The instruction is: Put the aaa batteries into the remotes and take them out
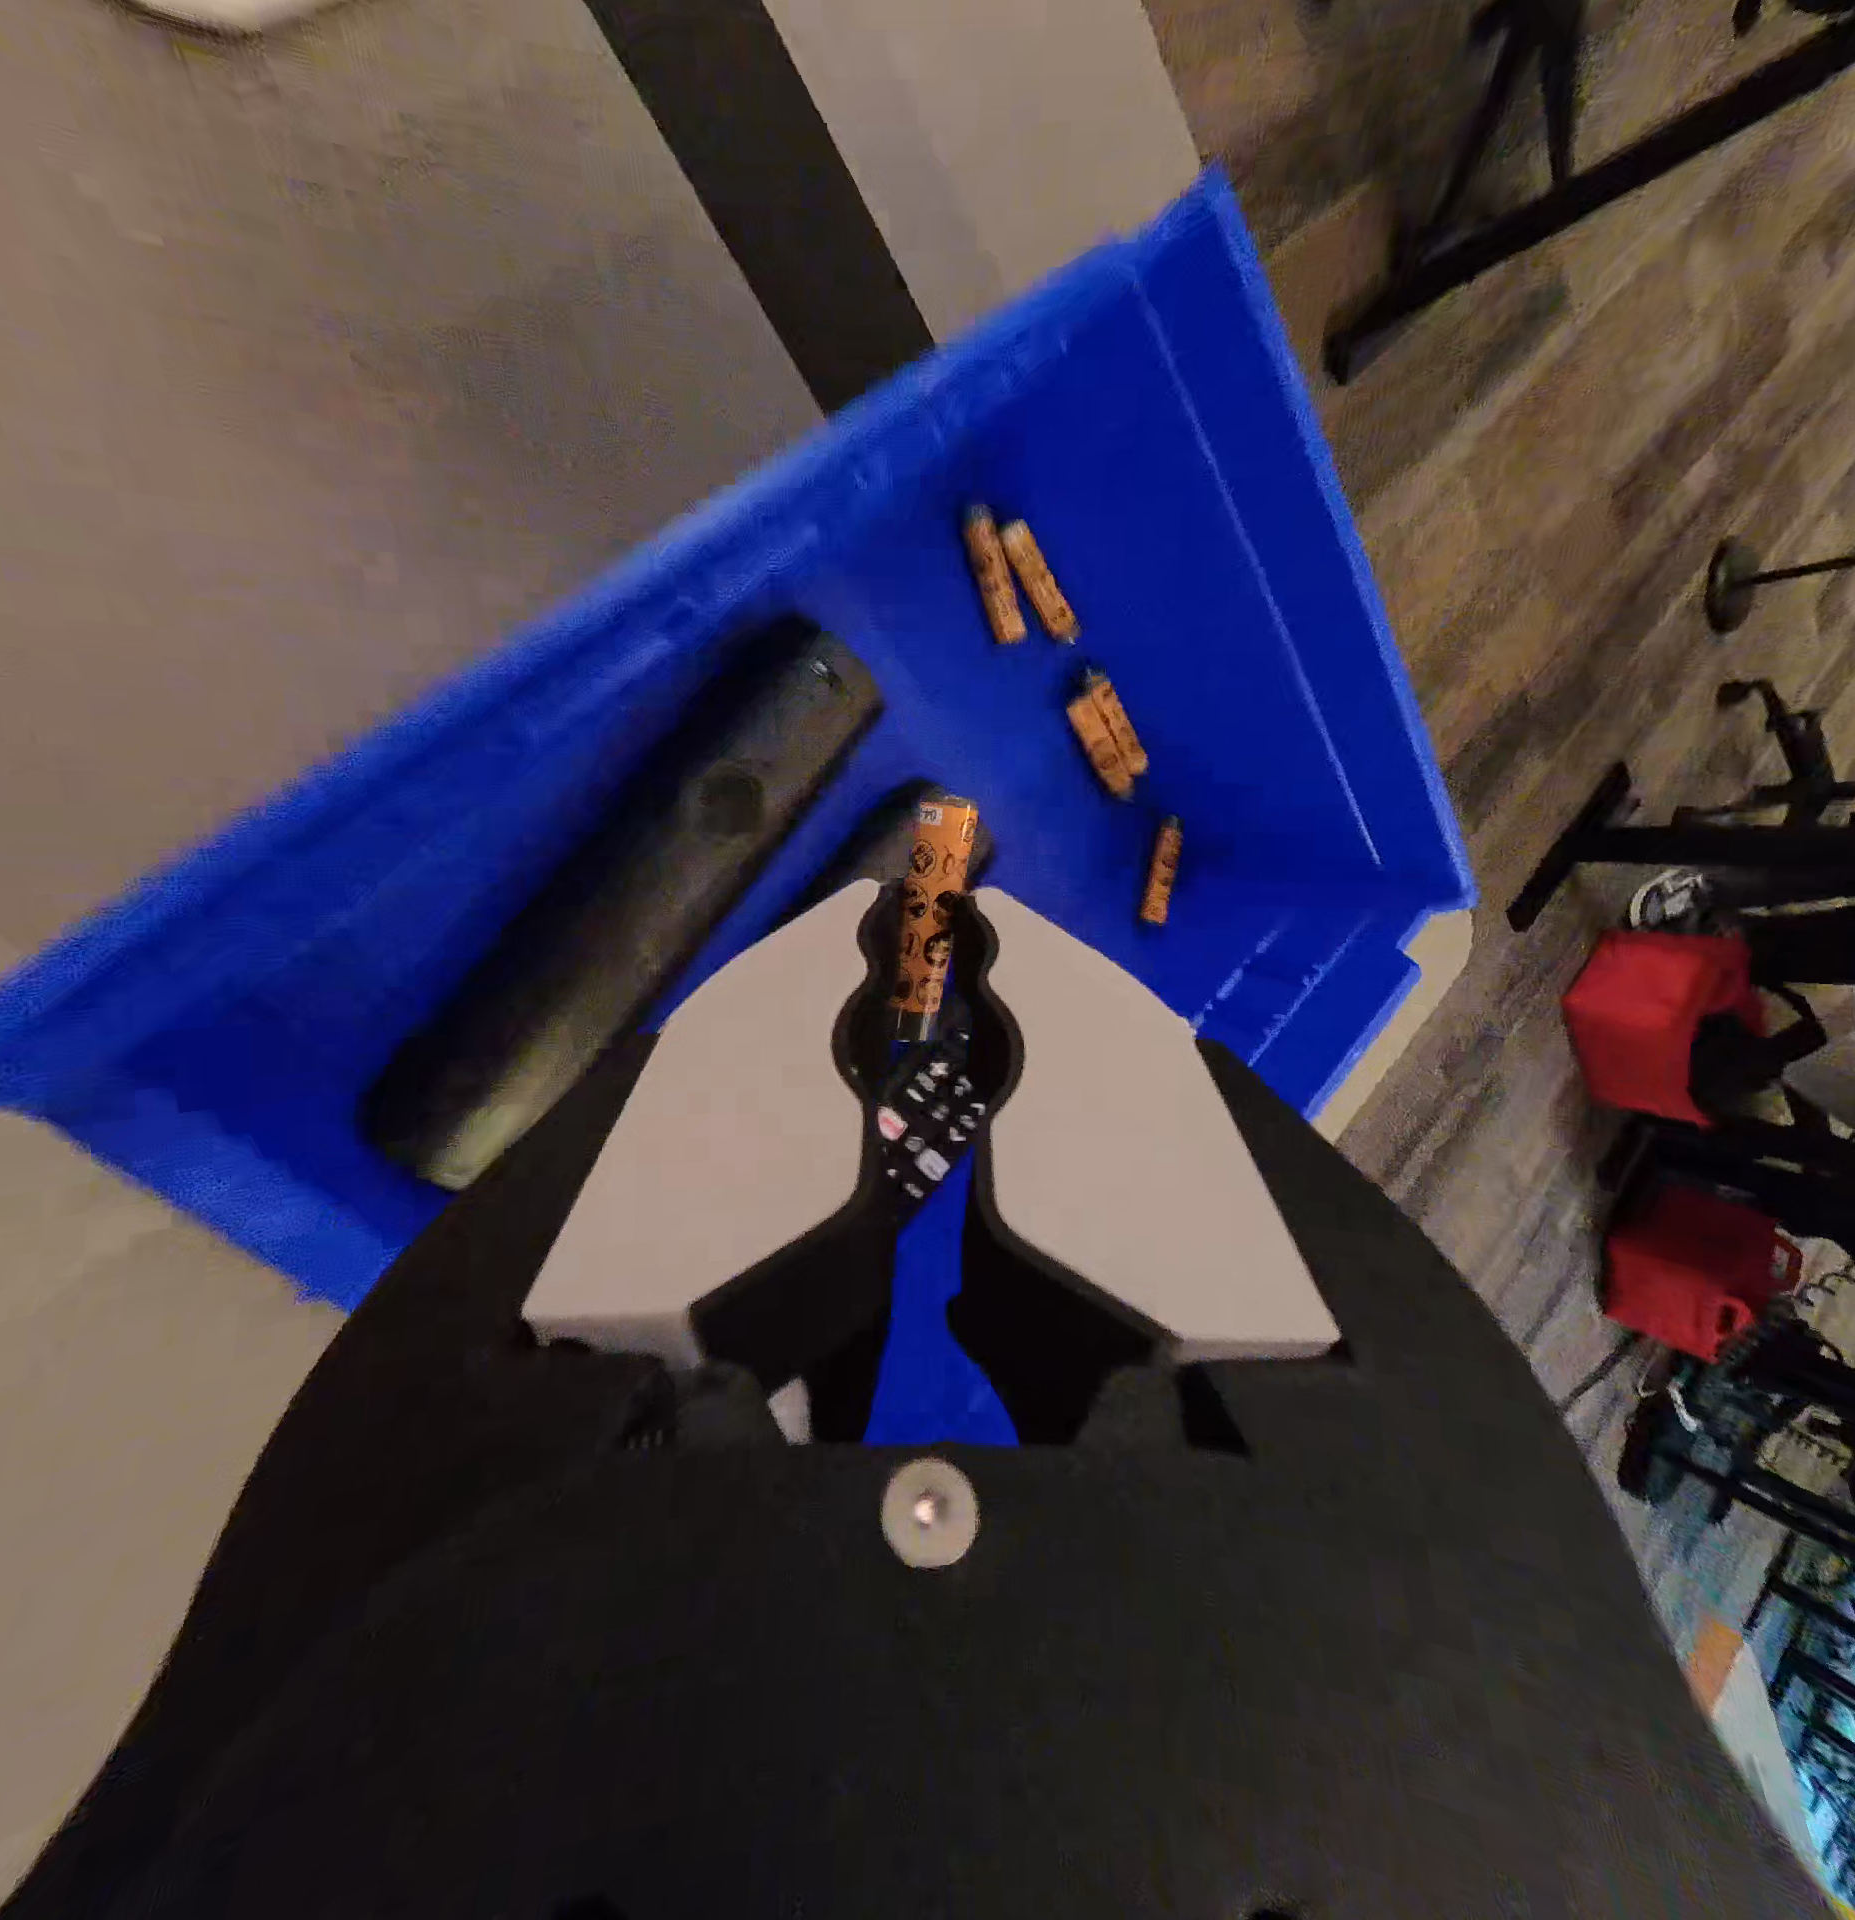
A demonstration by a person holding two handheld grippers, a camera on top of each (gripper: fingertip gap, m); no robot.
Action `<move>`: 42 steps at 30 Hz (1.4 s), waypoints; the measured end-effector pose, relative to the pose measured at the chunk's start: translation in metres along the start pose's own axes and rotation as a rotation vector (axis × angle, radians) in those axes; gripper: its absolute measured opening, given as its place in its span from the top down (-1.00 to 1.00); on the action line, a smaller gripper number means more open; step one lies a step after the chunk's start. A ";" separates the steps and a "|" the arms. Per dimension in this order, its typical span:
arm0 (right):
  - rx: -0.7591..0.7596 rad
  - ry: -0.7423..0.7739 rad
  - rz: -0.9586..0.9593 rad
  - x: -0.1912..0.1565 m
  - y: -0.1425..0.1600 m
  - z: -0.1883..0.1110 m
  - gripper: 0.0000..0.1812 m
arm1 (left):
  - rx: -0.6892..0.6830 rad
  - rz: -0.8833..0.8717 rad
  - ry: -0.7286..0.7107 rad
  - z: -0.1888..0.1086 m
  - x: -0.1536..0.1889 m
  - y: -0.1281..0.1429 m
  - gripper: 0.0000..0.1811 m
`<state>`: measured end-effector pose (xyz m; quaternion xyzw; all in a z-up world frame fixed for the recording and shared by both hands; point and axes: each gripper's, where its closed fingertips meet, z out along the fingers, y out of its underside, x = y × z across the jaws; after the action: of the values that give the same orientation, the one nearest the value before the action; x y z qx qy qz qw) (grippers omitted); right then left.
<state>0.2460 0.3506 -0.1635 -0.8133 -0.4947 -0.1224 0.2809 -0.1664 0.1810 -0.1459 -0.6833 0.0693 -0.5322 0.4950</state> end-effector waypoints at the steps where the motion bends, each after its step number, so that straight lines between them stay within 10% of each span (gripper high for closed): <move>1: -0.043 -0.006 -0.005 0.013 0.011 0.016 0.89 | -0.005 -0.003 -0.007 0.001 -0.003 0.002 0.69; 10: -0.305 0.071 0.017 0.066 0.056 0.109 0.84 | -0.039 -0.004 0.009 0.008 0.000 0.010 0.66; 17: -0.114 0.173 0.100 0.068 0.028 0.049 0.72 | -0.062 0.004 0.029 0.013 0.006 0.015 0.64; 27: 0.434 0.191 0.006 -0.098 -0.073 -0.099 0.95 | 0.032 0.271 -0.210 -0.015 0.002 -0.027 0.45; 36: 0.654 -0.056 0.042 -0.216 -0.123 -0.072 0.97 | -0.160 0.405 -0.766 -0.105 -0.100 -0.129 0.36; 42: 0.659 -0.130 -0.008 -0.243 -0.137 -0.056 0.97 | -0.665 0.035 -0.824 -0.086 -0.218 -0.092 0.18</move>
<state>0.0140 0.1875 -0.1876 -0.6828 -0.5277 0.0954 0.4962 -0.3670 0.3105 -0.2257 -0.9546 0.0457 -0.1605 0.2466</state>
